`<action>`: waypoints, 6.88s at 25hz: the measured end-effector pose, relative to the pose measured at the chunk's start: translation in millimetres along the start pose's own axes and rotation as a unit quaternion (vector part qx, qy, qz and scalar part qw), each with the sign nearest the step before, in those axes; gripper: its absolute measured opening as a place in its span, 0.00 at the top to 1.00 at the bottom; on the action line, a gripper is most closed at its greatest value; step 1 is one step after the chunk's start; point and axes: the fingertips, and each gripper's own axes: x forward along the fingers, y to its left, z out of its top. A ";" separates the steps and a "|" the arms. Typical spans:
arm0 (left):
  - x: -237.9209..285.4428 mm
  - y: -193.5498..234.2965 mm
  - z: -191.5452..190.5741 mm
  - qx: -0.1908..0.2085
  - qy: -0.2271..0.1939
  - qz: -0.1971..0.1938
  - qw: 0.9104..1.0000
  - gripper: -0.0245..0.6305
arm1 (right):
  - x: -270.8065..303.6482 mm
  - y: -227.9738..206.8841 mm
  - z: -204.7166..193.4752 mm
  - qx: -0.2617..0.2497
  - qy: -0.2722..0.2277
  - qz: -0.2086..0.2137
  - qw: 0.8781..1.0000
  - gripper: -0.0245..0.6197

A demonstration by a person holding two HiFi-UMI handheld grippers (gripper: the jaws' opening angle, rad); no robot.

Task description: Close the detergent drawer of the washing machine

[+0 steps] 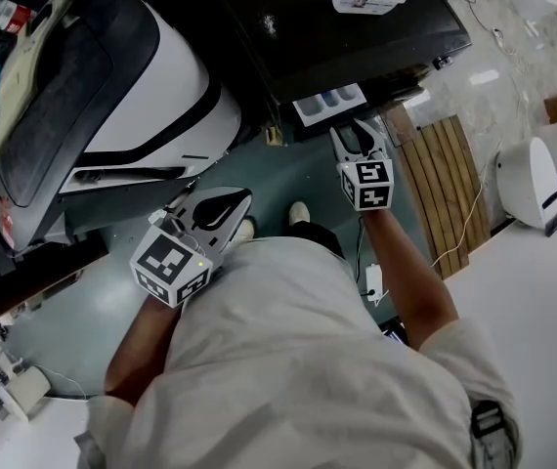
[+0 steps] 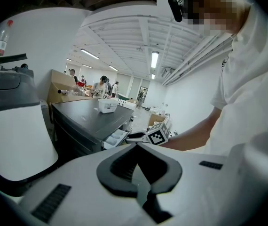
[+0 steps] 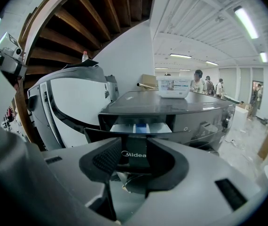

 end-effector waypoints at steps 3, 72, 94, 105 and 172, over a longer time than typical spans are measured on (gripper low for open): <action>1.4 2.9 1.6 0.001 0.000 0.001 1.000 0.97 | 3.7 -0.3 2.7 -0.002 0.000 0.001 1.000 0.71; -4.9 40.5 0.8 -0.016 0.006 0.038 0.999 0.97 | 59.4 -4.7 32.9 -0.001 0.000 -0.020 1.000 0.71; -28.8 24.8 -3.1 0.001 -0.010 0.000 1.000 0.97 | 41.3 5.7 29.4 0.004 0.007 -0.029 1.000 0.71; -56.3 25.0 -13.8 0.018 -0.017 -0.053 0.998 0.97 | -13.3 34.5 21.8 0.019 0.008 -0.067 0.998 0.71; -185.3 19.8 -80.0 0.044 -0.039 -0.155 0.986 0.97 | -225.7 288.4 56.0 0.032 -0.067 -0.052 0.996 0.95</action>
